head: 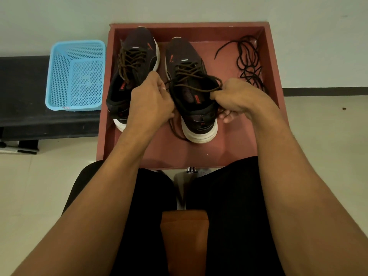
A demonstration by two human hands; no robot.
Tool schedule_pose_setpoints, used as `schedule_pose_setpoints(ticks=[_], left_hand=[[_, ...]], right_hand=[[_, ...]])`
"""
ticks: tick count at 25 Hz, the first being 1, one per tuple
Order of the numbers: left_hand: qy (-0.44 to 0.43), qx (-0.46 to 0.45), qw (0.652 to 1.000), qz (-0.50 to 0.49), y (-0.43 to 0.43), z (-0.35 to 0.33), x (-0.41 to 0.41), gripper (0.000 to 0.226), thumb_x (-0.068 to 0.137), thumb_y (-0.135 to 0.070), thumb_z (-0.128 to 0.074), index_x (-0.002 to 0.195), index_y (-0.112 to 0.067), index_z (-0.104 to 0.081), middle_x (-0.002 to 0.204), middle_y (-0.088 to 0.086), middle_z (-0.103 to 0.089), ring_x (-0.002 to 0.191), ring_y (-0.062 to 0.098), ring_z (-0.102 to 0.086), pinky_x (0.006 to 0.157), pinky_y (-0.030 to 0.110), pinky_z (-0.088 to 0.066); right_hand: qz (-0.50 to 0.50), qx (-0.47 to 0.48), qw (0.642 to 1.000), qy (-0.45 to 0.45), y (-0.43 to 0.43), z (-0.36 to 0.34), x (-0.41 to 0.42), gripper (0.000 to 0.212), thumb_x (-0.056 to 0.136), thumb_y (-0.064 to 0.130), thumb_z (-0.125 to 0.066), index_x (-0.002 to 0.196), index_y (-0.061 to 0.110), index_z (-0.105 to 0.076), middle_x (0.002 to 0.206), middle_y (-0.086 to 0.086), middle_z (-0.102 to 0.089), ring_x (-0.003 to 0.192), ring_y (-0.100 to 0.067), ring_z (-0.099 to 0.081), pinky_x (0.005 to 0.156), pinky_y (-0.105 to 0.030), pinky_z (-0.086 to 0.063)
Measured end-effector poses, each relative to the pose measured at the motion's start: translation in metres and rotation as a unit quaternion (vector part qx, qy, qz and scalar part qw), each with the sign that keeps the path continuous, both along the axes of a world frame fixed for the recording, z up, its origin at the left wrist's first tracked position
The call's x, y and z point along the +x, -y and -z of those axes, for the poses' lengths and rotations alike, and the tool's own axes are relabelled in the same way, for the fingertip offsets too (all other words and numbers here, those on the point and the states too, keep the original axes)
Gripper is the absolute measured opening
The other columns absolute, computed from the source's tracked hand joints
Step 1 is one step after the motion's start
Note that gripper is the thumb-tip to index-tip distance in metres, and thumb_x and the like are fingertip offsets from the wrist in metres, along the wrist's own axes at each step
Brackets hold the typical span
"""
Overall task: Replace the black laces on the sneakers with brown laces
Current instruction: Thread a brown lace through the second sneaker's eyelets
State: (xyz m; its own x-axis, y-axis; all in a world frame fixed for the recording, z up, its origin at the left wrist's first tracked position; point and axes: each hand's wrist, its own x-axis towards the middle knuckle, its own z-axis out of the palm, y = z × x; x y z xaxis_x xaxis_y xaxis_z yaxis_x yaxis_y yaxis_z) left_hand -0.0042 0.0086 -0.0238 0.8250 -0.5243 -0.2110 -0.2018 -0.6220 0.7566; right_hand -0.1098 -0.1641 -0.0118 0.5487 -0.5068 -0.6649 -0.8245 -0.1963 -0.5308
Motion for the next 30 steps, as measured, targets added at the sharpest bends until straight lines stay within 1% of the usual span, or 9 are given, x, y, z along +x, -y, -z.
schedule_pose_setpoints(ticks=[2, 6, 9, 12, 18, 21, 23, 27, 30], left_hand=[[0.067, 0.04, 0.996, 0.039, -0.004, 0.001, -0.002, 0.007, 0.105, -0.016, -0.045, 0.1, -0.014, -0.05, 0.083, 0.0, -0.061, 0.061, 0.015, -0.067, 0.054, 0.017, -0.054], [0.042, 0.04, 0.997, 0.056, -0.005, -0.001, 0.0, 0.007, 0.105, -0.015, -0.047, 0.104, -0.012, -0.053, 0.087, 0.007, -0.068, 0.058, 0.019, -0.073, 0.058, 0.032, -0.063], [0.09, 0.012, 0.993, 0.07, 0.001, 0.002, 0.004, 0.013, 0.105, -0.018, -0.052, 0.112, -0.014, -0.062, 0.097, 0.002, -0.072, 0.076, 0.02, -0.075, 0.075, 0.042, -0.064], [0.123, -0.029, 0.991, 0.054, 0.005, 0.005, 0.009, 0.014, 0.103, -0.018, -0.062, 0.111, -0.016, -0.073, 0.098, -0.005, -0.073, 0.088, 0.012, -0.074, 0.083, 0.039, -0.064], [0.119, -0.013, 0.992, 0.043, 0.006, -0.002, 0.012, 0.016, 0.098, -0.016, -0.066, 0.109, -0.02, -0.077, 0.081, -0.012, -0.07, 0.074, 0.005, -0.071, 0.088, 0.033, -0.062], [0.127, 0.012, 0.991, 0.051, 0.003, -0.004, 0.012, 0.028, 0.095, -0.013, -0.061, 0.115, -0.026, -0.078, 0.071, -0.018, -0.061, 0.07, 0.002, -0.063, 0.089, 0.025, -0.056], [0.12, 0.044, 0.99, 0.054, 0.0, -0.005, 0.01, 0.028, 0.094, -0.016, -0.061, 0.113, -0.029, -0.077, 0.071, -0.013, -0.06, 0.072, 0.008, -0.063, 0.086, 0.03, -0.057], [0.122, 0.119, 0.981, 0.094, -0.003, -0.003, 0.001, 0.014, 0.088, -0.018, -0.057, 0.08, -0.028, -0.061, 0.073, 0.003, -0.062, 0.075, 0.032, -0.066, 0.083, 0.049, -0.061], [0.156, 0.1, 0.976, 0.111, -0.001, -0.006, 0.0, 0.014, 0.096, -0.02, -0.057, 0.097, -0.023, -0.07, 0.084, 0.0, -0.068, 0.079, 0.027, -0.067, 0.082, 0.046, -0.061]], right_hand=[[0.005, 0.004, 1.0, 0.004, -0.001, 0.001, 0.001, 0.023, 0.104, 0.009, -0.049, 0.091, 0.003, -0.066, 0.069, -0.009, -0.067, 0.04, -0.01, -0.062, 0.043, -0.025, -0.055], [-0.023, -0.017, 1.0, -0.008, 0.002, 0.006, 0.002, 0.026, 0.105, 0.024, -0.056, 0.095, 0.004, -0.07, 0.062, -0.007, -0.069, 0.041, -0.01, -0.061, 0.044, -0.024, -0.054], [-0.08, -0.069, 0.994, -0.022, 0.006, 0.007, 0.003, 0.036, 0.101, 0.039, -0.062, 0.086, 0.009, -0.074, 0.056, -0.001, -0.068, 0.049, -0.013, -0.06, 0.053, -0.027, -0.053], [-0.111, -0.107, 0.988, -0.03, 0.009, 0.004, 0.003, 0.043, 0.097, 0.047, -0.064, 0.077, 0.01, -0.074, 0.061, -0.002, -0.069, 0.06, -0.019, -0.063, 0.061, -0.032, -0.054], [-0.101, -0.123, 0.987, 0.01, 0.011, -0.013, 0.002, 0.048, 0.092, 0.054, -0.074, 0.071, 0.011, -0.07, 0.06, -0.002, -0.066, 0.054, -0.016, -0.056, 0.057, -0.028, -0.048], [-0.096, -0.109, 0.989, -0.002, 0.008, -0.006, 0.003, 0.041, 0.096, 0.044, -0.072, 0.072, 0.011, -0.069, 0.064, -0.006, -0.071, 0.052, -0.015, -0.06, 0.056, -0.026, -0.051], [-0.062, -0.083, 0.995, 0.007, 0.009, -0.002, 0.003, 0.031, 0.099, 0.034, -0.07, 0.078, 0.011, -0.069, 0.069, -0.01, -0.074, 0.048, -0.013, -0.058, 0.051, -0.023, -0.051], [-0.044, -0.085, 0.995, 0.008, 0.01, 0.003, 0.006, 0.026, 0.099, 0.03, -0.066, 0.086, 0.009, -0.071, 0.065, -0.01, -0.072, 0.048, -0.014, -0.059, 0.051, -0.025, -0.053], [-0.086, -0.148, 0.985, -0.016, 0.011, 0.005, 0.008, 0.032, 0.093, 0.042, -0.068, 0.083, 0.011, -0.073, 0.057, -0.002, -0.072, 0.053, -0.016, -0.067, 0.062, -0.032, -0.06]])
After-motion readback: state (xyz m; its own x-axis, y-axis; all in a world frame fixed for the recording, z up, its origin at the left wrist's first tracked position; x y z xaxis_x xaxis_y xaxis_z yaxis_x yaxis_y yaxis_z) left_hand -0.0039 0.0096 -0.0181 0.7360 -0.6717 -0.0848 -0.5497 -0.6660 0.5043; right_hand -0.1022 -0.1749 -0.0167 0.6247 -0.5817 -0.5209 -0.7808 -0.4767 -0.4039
